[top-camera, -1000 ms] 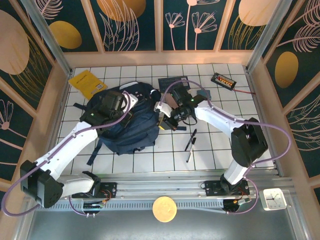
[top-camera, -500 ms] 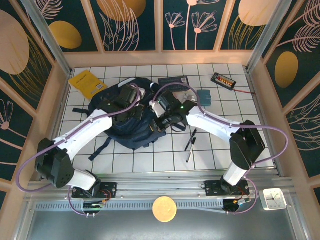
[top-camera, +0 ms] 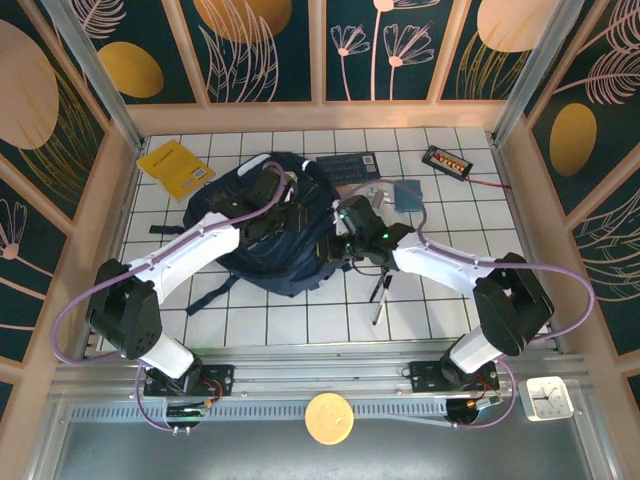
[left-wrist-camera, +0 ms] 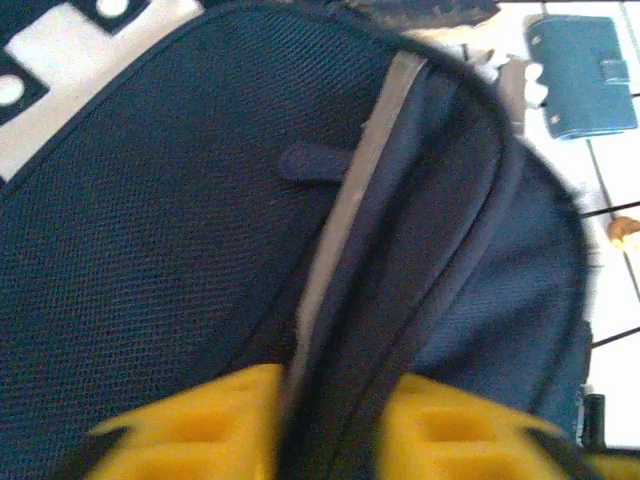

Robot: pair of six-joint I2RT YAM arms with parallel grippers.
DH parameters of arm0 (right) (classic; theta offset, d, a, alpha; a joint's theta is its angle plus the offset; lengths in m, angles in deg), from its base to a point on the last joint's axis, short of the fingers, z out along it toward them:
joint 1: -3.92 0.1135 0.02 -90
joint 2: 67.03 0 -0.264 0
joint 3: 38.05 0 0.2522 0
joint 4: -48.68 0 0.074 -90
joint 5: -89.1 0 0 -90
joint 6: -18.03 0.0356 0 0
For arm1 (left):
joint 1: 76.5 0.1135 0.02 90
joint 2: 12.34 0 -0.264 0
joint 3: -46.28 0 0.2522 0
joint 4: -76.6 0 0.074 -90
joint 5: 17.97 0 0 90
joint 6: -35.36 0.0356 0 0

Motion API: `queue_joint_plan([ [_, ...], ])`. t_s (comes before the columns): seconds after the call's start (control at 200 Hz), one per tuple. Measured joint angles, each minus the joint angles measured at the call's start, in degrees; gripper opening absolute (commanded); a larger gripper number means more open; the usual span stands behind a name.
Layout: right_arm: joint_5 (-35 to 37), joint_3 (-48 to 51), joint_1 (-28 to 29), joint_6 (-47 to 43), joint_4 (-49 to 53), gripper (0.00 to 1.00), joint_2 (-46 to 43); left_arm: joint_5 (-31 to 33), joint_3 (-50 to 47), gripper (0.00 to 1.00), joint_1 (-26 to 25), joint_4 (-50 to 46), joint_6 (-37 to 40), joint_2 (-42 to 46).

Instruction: Pack the student bag

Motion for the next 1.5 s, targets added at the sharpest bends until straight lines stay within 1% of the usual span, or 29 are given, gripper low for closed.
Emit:
queue_joint_plan([
  [0.065, -1.46, 0.00, -2.80, -1.79, 0.11, 0.00, 0.00, -0.55, 0.26, 0.69, -0.09, -0.04, 1.62, 0.85],
  [0.1, -2.38, 0.00, -4.33, -2.82, 0.07, 0.00, 0.00, -0.83, 0.26, 0.73, -0.13, -0.68, 3.04, 1.77],
  [0.245, -6.86, -0.22, -8.92, -7.50, 0.07, 0.00, 0.72, -1.03, -0.83, 0.75, -0.13, -3.72, 10.49, 7.58],
  [0.34, -9.73, -1.09, -9.86, -10.19, 0.13, 0.00, 2.34, -1.18, -3.72, 0.75, -0.13, -4.48, 14.75, 11.04],
  [0.41, -11.17, -1.70, -9.90, -12.11, 0.13, 0.00, 3.34, -1.18, -6.01, 0.75, -0.13, -4.70, 17.00, 11.63],
  [0.5, -12.79, -1.79, -9.92, -14.10, 0.15, 0.00, 3.67, -1.18, -8.09, 0.75, -0.13, -4.76, 18.88, 9.94],
  [0.6, -13.88, -1.84, -9.94, -15.78, 0.44, 0.00, 3.67, -1.44, -8.24, 0.75, -0.13, -3.76, 19.93, 5.88],
  [0.796, -14.67, -2.34, -9.84, -17.59, 1.84, 0.00, 3.67, -0.72, -5.42, 0.74, -0.13, -2.60, 21.64, -2.32],
  [0.856, -14.64, -2.36, -9.73, -18.03, 1.97, 0.00, 3.67, 0.00, -4.04, 0.70, -0.13, -2.58, 22.27, -4.42],
  [0.876, -14.64, -2.36, -9.68, -18.05, 2.03, 0.00, 3.67, 0.44, -3.52, 0.67, -0.13, -2.60, 22.67, -5.11],
  [0.896, -14.64, -2.38, -9.60, -18.05, 2.16, 0.00, 3.67, 0.83, -3.19, 0.61, -0.13, -2.58, 22.64, -5.73],
  [0.916, -14.64, -2.40, -9.51, -18.08, 2.25, 0.00, 3.67, 1.20, -2.86, 0.50, -0.13, -2.60, 22.99, -6.21],
  [0.946, -14.67, -2.43, -9.38, -18.10, 2.38, 0.00, 3.67, 2.08, -2.32, 0.26, -0.13, -2.60, 23.28, -7.08],
  [0.981, -14.67, -2.47, -9.14, -18.23, 2.49, 0.00, 3.67, 2.54, -1.68, 0.02, -0.13, -2.73, 23.39, -8.02],
  [0.986, -14.67, -2.47, -9.11, -18.25, 2.51, 0.00, 3.67, 2.58, -1.60, 0.00, -0.13, -2.73, 23.39, -8.15],
  [1.111, -14.60, -3.15, -8.66, -18.45, 3.26, 0.00, 3.67, 4.11, 1.62, 0.00, -0.79, -4.79, 24.02, -11.63],
  [1.221, -14.16, -4.52, -8.68, -18.88, 5.18, 0.00, 3.67, 4.28, 6.71, 0.00, -0.76, -9.44, 23.43, -13.62],
  [1.421, -14.40, -10.25, -8.33, -20.37, 12.74, 0.00, 3.67, 5.51, 17.99, 0.00, -0.39, -18.05, 21.62, -14.88],
  [1.501, -14.40, -12.79, -6.40, -21.03, 16.13, 0.00, 3.67, 6.03, 21.86, 0.00, -0.13, -20.26, 20.70, -16.02],
])
